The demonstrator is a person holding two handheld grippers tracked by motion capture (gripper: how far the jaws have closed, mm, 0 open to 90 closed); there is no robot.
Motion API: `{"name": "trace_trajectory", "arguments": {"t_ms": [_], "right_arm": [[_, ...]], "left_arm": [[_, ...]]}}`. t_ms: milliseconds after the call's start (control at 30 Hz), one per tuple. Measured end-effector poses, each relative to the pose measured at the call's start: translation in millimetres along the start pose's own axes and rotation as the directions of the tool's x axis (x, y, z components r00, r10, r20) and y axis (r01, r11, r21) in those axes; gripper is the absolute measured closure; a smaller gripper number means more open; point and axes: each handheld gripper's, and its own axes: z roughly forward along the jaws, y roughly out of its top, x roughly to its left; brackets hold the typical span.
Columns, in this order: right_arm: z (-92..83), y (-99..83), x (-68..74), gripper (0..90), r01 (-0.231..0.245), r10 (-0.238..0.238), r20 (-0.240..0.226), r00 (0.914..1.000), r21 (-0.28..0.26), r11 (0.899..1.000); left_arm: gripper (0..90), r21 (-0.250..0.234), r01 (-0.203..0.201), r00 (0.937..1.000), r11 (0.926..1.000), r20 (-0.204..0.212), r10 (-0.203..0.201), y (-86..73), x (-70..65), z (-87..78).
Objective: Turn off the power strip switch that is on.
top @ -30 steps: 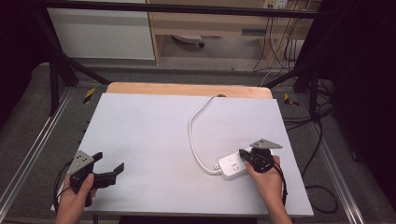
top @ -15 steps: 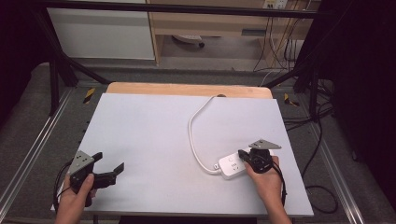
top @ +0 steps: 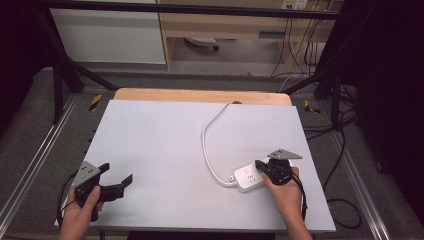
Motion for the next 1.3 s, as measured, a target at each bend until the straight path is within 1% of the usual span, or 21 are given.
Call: {"name": "trace_trajectory", "arguments": {"t_ms": [67,233,300,367,767,1300], "right_arm": [[-0.1,0.1,-1.2,90.0,-0.004,0.004,0.008,1.0,-0.002,1.0],[-0.2,-0.3,-2.4,90.0,-0.002,0.002,0.005,1.0,-0.003,1.0],[0.0,-0.3,-2.0,90.0,0.005,-0.005,0.007,1.0,-0.004,1.0],[0.3,-0.3,-1.9,90.0,0.001,-0.001,0.008,1.0,-0.006,1.0],[0.2,-0.9,-1.2,90.0,0.017,-0.017,0.013,0.9998,-0.007,1.0],[0.4,-1.2,-0.4,90.0,0.018,-0.017,0.018,0.9997,-0.01,1.0]], "left_arm": [[5.6,-0.001,0.001,1.0,1.0,0.0,-0.001,0.0,0.0,-0.1],[5.6,0.0,0.0,1.0,1.0,0.002,0.0,0.0,-0.6,0.2],[5.6,-0.001,-0.001,1.0,1.0,0.003,0.001,0.1,-0.8,0.1],[5.6,0.0,0.003,1.0,1.0,0.002,-0.003,-0.1,-1.0,0.4],[5.6,0.003,0.001,1.0,1.0,0.003,-0.001,-0.1,-1.3,0.6],[5.6,0.004,-0.001,1.0,1.0,0.002,0.001,-0.2,-1.2,1.1]]}}
